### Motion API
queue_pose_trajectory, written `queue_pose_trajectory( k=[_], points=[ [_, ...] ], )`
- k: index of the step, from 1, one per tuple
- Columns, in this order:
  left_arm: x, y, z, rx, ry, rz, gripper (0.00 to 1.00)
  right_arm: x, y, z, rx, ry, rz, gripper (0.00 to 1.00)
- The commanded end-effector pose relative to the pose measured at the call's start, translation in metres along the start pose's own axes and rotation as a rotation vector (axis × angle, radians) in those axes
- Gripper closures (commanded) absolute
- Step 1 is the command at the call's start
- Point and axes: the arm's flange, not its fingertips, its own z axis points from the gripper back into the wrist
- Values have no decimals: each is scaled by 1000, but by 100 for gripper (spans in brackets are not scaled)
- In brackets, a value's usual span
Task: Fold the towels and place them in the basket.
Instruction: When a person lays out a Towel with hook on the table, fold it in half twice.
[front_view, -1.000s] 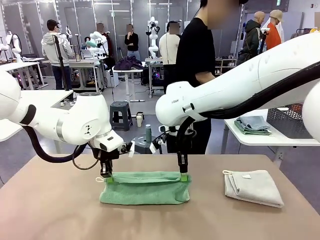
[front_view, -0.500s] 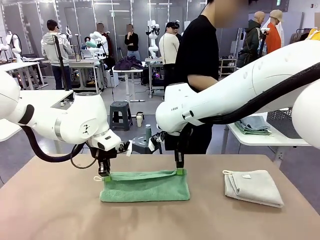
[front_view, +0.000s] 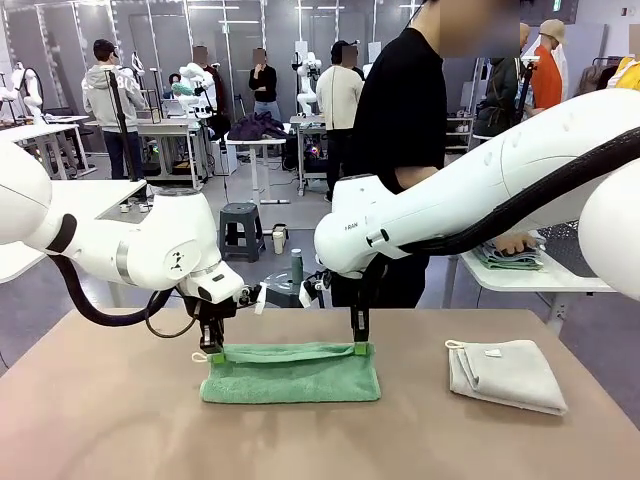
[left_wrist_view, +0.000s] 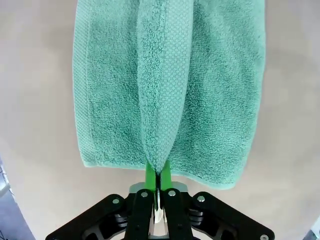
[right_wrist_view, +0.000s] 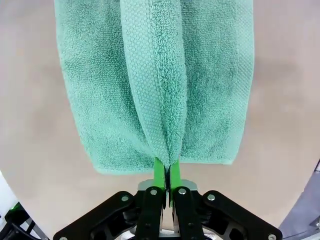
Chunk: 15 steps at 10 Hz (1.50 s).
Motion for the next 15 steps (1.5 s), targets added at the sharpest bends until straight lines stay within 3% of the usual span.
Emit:
queue_pose_trajectory(
  k=[1, 5, 6, 8, 9, 10, 12, 15],
  points=[
    [-2, 7, 0, 43, -28, -38, 75, -6, 6, -4, -27, -13, -32, 79],
    [-2, 8, 6, 100, -42, -35, 4, -8, 10, -2, -70, -19, -44, 7],
    [-3, 8, 10, 109, -45, -33, 0, -9, 11, 2, -89, -14, -48, 0],
    [-4, 5, 23, 130, -53, -36, 0, -9, 15, 13, -110, -24, -46, 0],
    [-3, 2, 29, 128, -59, -37, 6, -10, 18, 16, -111, -30, -50, 6],
    [-2, -1, 33, 114, -62, -23, 0, -10, 20, 19, -107, -35, -58, 0],
    [-7, -6, 39, 73, -86, -28, 0, -10, 23, 22, -79, -39, -52, 0],
    [4, 6, 34, 121, -57, -14, 0, -6, 12, 23, -88, -32, -27, 0]
  ],
)
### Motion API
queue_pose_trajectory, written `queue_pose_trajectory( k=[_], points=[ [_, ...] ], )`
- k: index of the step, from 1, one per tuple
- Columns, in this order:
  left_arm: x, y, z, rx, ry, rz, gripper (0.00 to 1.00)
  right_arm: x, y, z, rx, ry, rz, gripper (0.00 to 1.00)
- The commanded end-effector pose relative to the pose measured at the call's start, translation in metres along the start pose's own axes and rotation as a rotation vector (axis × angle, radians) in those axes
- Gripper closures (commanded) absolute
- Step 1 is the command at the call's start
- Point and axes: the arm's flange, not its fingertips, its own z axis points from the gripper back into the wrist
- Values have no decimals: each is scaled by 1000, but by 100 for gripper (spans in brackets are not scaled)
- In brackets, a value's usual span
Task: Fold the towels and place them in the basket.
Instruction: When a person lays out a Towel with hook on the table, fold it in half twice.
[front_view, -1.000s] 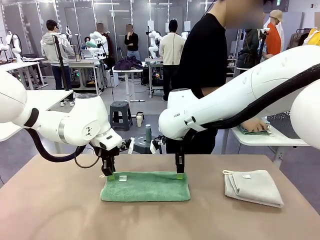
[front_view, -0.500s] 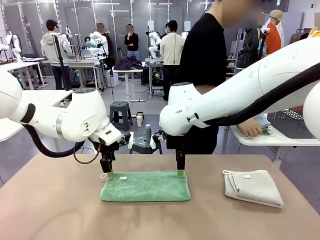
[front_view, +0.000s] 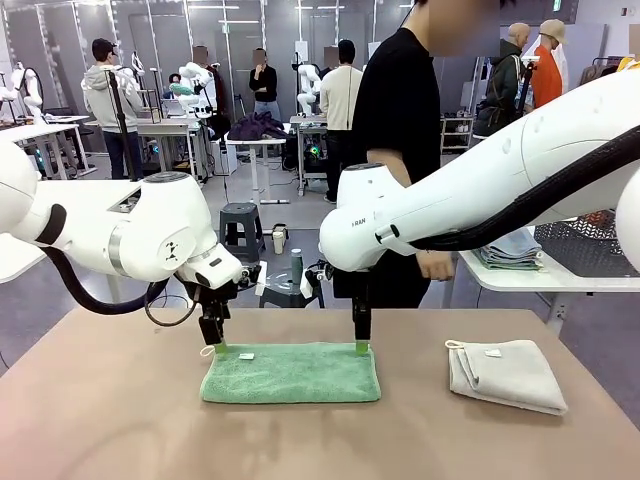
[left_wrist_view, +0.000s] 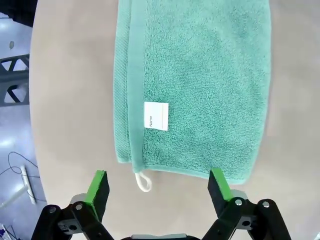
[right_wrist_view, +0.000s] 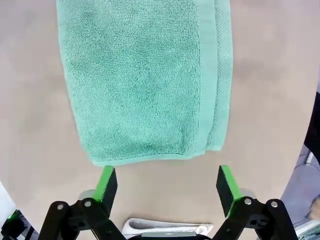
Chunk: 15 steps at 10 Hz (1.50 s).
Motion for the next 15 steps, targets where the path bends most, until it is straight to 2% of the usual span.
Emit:
queue_pose_trajectory(
  k=[1, 2, 3, 5, 6, 7, 8, 9, 10, 12, 14, 15],
  points=[
    [0, 3, -1, 8, 3, -1, 0, 0, -2, 0, -2, -1, -1, 0],
    [0, 0, 0, 0, 0, 0, 0, 0, 0, 0, 0, 0, 0, 0],
    [-2, -9, 15, -24, 82, 156, 0, -2, 14, 6, -3, 66, -111, 0],
    [-14, -30, 48, -5, 111, 341, 0, -10, 33, 26, -15, -7, -266, 0],
    [-22, -42, 60, 20, 116, 408, 0, -12, 40, 30, -56, 12, -365, 0],
    [-30, -53, 72, 27, 93, 458, 0, -13, 47, 35, -60, -4, -440, 0],
    [-42, -71, 89, 38, 67, 519, 0, -17, 53, 40, -50, -16, -613, 0],
    [-51, -83, 96, 54, 53, 567, 0, -18, 57, 40, -35, -32, -696, 0],
    [-62, -100, 108, 67, 32, 628, 0, -17, 64, 38, -61, -33, -792, 0],
    [-91, -138, 130, 68, -37, 707, 0, -20, 61, 21, -19, -61, -980, 0],
    [-112, -159, 136, 83, -67, 678, 0, -23, 54, 9, -7, -121, -1021, 0],
    [-95, -130, 131, 50, -11, 693, 0, -23, 59, 11, -70, -110, -941, 0]
  ],
)
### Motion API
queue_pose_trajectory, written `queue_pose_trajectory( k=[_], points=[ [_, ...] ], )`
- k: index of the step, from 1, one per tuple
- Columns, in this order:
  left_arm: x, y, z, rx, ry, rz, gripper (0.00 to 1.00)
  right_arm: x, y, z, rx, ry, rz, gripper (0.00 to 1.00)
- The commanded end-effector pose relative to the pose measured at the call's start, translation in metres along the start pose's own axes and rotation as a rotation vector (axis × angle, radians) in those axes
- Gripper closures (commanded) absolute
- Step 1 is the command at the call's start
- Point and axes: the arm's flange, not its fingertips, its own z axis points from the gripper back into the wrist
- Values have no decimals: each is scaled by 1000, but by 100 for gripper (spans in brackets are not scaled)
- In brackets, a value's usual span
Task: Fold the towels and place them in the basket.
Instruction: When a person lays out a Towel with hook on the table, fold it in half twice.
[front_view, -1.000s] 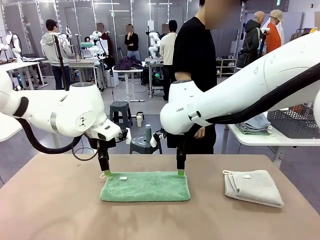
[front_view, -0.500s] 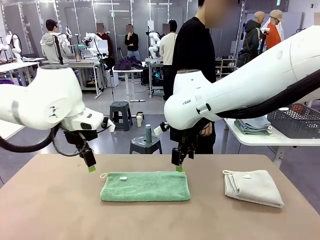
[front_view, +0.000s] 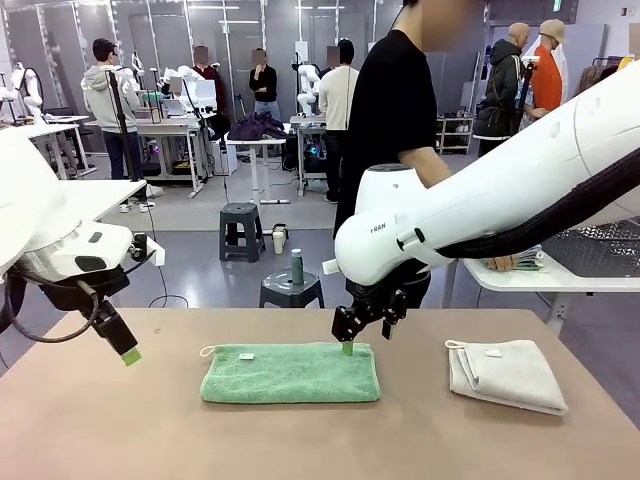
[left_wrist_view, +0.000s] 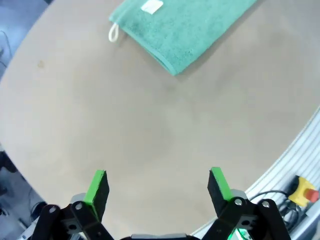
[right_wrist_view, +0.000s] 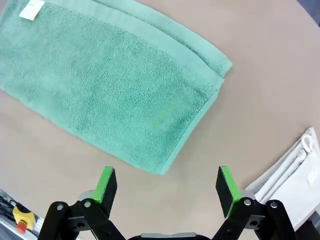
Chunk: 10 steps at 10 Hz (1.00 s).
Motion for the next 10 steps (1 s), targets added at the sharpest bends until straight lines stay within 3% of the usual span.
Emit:
queue_pose_trajectory(
  k=[1, 3, 4, 7, 10],
  points=[
    [24, 5, -9, -4, 23, -8, 0, -1, 1, 4, 3, 24, -4, 0],
    [24, 5, -9, -4, 23, -8, 0, 0, 1, 0, 0, -1, 1, 0],
    [24, 5, -9, -4, 23, -8, 0, 7, 0, -12, -29, 49, -55, 0],
    [24, 5, -9, -4, 23, -8, 0, 15, -7, -44, -41, 57, -209, 0],
    [24, 5, -9, -4, 23, -8, 0, 15, -13, -63, -6, 76, -241, 0]
  ],
)
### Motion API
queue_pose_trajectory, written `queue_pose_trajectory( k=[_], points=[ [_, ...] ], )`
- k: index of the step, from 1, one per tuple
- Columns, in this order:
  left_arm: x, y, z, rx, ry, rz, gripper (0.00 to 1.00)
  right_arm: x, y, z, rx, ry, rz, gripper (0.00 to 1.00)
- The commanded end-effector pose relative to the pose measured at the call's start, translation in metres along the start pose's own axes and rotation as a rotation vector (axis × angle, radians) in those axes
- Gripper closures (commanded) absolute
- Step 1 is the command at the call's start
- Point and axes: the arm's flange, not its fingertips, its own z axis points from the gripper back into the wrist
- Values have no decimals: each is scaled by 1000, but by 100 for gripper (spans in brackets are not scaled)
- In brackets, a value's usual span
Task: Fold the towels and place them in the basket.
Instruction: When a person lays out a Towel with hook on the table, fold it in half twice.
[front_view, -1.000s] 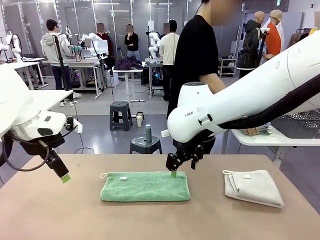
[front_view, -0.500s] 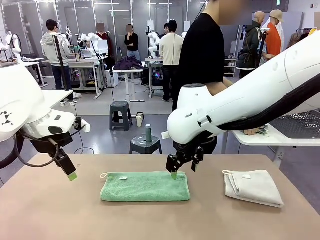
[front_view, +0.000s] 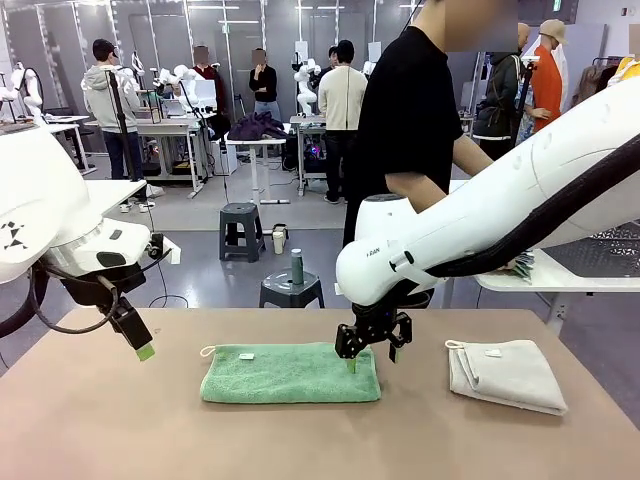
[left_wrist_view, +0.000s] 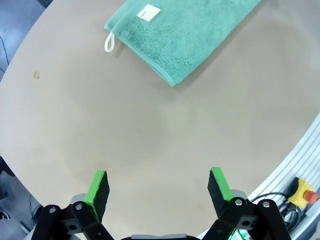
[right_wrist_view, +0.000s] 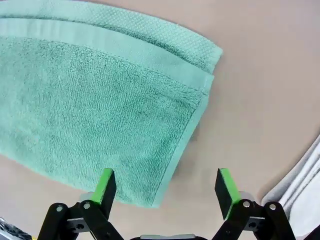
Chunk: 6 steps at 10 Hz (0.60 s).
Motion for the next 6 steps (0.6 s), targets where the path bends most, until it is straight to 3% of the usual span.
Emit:
queue_pose_trajectory(
  k=[1, 5, 6],
  points=[
    [2, 1, 2, 13, 6, 8, 0, 3, 4, -8, 6, -2, -46, 0],
    [2, 1, 2, 13, 6, 8, 0, 3, 1, -18, 7, -16, -63, 0],
    [2, 1, 2, 13, 6, 8, 0, 3, 0, -21, 3, -2, -58, 12]
  ],
)
